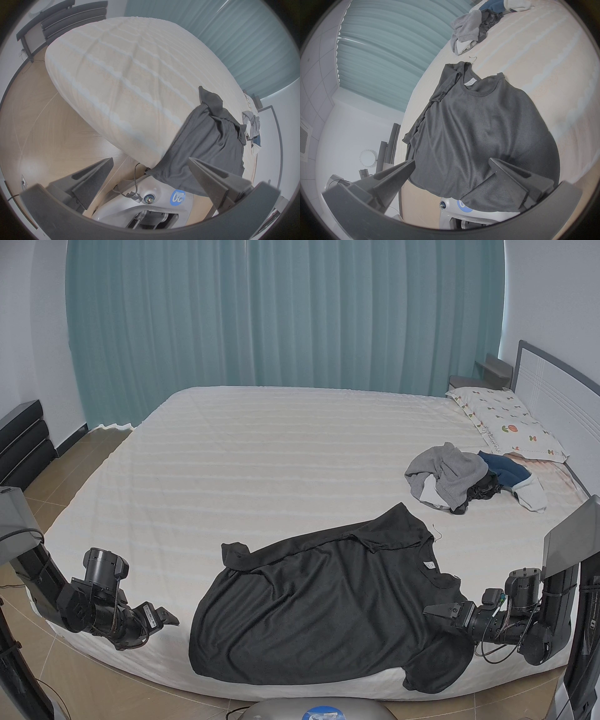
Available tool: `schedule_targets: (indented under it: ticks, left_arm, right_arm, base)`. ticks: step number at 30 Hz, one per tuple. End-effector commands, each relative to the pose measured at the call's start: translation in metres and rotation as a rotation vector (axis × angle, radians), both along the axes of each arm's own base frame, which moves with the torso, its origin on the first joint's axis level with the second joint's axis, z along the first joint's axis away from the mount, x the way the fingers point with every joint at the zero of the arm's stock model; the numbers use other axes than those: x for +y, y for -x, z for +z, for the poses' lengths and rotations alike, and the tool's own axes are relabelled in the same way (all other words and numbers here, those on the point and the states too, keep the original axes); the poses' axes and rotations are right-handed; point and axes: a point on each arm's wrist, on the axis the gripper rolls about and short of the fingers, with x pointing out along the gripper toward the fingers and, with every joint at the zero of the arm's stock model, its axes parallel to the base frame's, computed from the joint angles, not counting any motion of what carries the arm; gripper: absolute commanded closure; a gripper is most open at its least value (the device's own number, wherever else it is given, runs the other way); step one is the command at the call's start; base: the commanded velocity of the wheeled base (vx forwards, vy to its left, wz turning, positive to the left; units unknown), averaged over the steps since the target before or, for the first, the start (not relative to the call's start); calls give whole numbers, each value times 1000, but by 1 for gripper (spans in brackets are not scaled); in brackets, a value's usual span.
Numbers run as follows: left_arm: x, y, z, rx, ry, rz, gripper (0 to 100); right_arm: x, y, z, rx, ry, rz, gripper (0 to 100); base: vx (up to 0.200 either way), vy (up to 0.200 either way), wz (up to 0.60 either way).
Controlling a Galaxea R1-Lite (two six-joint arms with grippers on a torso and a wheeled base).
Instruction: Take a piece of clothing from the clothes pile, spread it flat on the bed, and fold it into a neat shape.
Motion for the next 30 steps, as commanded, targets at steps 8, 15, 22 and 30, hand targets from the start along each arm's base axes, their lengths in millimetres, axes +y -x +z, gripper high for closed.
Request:
schedule_targets:
  ticks: [8, 15, 22, 30]
  left_arm:
    - [-13, -2, 1, 3, 31, 4, 0]
    - [-15, -3, -2, 11, 32, 2, 0]
    - [-16, -6, 1, -5, 40, 13, 0]
    - [-16, -8, 2, -14, 41, 9, 0]
  right_arm:
    - [0, -1, 3, -19, -3, -1, 0]
    - [0, -1, 3, -20, -2, 2, 0]
    - [1, -1, 2, -18, -3, 4, 0]
    - [2, -1, 2, -17, -2, 9, 0]
  base:
    - [0, -25, 0]
    - [0, -57, 0]
    - [0, 0, 0]
    - [50, 0, 0]
